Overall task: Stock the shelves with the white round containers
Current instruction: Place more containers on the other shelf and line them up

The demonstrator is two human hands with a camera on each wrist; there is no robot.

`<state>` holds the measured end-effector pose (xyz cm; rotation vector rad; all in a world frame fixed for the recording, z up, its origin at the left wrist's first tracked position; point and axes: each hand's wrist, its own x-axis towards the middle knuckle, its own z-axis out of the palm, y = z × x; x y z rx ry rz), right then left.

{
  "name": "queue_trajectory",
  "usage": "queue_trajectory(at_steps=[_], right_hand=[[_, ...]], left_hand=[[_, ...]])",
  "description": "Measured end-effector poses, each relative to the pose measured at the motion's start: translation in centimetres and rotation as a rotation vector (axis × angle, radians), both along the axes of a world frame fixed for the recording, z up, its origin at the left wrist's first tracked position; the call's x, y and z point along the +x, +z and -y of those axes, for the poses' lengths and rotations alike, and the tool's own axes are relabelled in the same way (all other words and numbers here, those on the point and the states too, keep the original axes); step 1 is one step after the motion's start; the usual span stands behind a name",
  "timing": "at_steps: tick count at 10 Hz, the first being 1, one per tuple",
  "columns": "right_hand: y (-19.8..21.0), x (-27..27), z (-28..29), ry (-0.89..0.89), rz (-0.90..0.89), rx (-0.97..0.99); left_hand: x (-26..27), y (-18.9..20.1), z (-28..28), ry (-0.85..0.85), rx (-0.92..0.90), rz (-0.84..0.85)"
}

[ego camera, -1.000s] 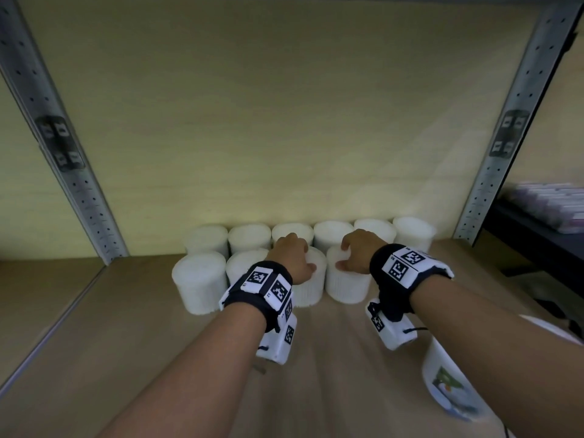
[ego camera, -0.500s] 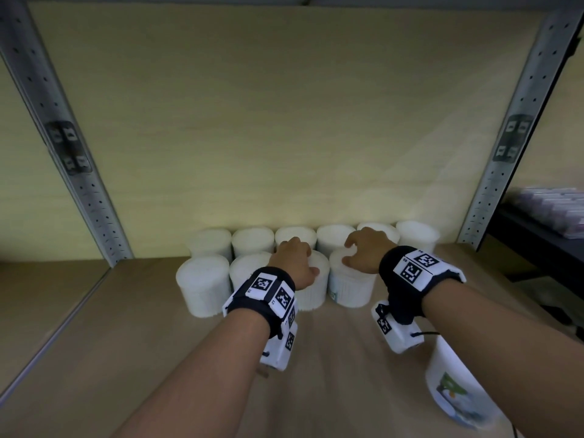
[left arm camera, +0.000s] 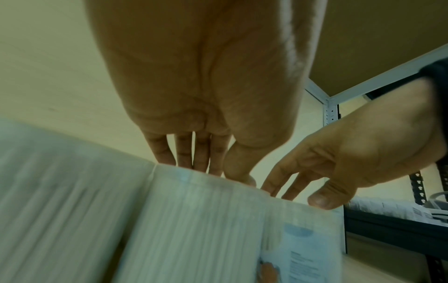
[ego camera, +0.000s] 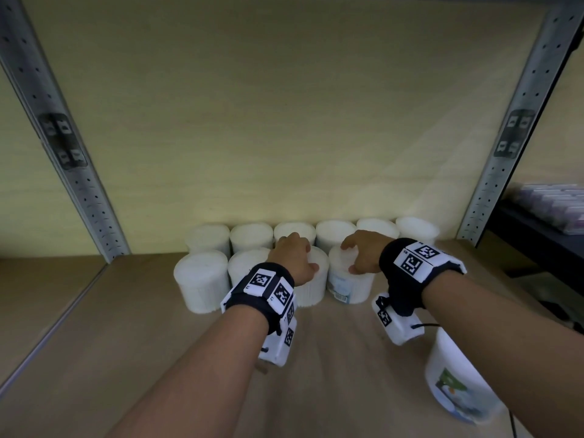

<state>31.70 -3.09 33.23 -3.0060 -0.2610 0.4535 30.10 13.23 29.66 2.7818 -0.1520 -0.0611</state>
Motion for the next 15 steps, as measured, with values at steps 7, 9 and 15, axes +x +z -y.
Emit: queue_trajectory(at_steps=[7,9,15], right_hand=[[-0.2,0.0,-0.1,-0.003,0.032,-0.014],[0.2,0.0,0.4,0.069,-0.044,0.071],[-0.3,0.1,0.1,-0.005,0.074,-0.052]], left_hand=[[0.0,-0.1,0.0,-0.001,-0.013,0.021],[0.0,-0.1,0.0,-0.002,-0.011,0.023],[-0.1,0.0,0.0,-0.008,-0.021,0.015]])
